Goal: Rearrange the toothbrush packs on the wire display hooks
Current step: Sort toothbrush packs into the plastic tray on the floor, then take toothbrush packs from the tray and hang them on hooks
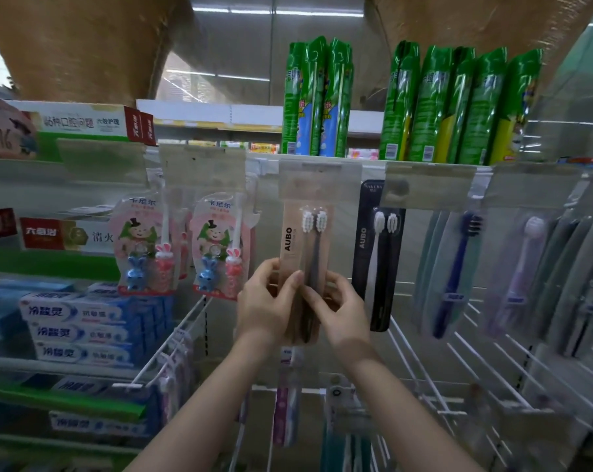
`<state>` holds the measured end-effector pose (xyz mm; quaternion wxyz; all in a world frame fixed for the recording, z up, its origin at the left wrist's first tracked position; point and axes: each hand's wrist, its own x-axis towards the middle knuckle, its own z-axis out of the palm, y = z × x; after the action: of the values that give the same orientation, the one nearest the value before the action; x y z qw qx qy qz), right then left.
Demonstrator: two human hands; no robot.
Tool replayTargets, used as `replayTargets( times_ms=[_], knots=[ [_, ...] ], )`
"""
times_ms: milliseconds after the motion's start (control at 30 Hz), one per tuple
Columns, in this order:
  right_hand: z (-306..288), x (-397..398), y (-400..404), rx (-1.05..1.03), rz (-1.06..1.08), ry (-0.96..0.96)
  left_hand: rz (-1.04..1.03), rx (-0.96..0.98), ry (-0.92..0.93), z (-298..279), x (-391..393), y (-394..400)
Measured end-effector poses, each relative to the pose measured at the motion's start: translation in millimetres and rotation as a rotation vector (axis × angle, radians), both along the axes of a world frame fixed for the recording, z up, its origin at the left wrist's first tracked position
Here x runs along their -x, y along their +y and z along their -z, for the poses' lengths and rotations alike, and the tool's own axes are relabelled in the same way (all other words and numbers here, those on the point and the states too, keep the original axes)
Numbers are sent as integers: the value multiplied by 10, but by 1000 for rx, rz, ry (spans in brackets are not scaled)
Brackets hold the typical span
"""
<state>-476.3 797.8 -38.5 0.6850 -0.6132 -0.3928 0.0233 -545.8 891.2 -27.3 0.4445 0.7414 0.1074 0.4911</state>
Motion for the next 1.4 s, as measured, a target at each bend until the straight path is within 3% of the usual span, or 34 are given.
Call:
replayTargets(
  times_ms=[200, 367, 567, 800, 967, 1133, 1400],
  knots=[
    [50, -38, -94, 5, 84, -11, -115, 63, -167, 119, -69, -99],
    [149, -93, -269, -26, 195, -1, -219, 50, -179, 287, -100, -170],
    [127, -112, -683, 18, 202, -1, -58, 145, -118, 260, -131, -609],
    [265, -163, -1655, 40, 104, 50, 179, 240, 77, 421, -371, -1684],
    [599, -223, -2443, 98, 149, 110, 235, 360, 175, 735, -500, -2512],
    [1143, -263, -3155, 185, 240, 223, 243, 445, 279, 1262, -652, -3292],
    [2151, -319, -3938, 439, 413, 437, 267, 618, 621, 2285, -836, -4078]
  ],
)
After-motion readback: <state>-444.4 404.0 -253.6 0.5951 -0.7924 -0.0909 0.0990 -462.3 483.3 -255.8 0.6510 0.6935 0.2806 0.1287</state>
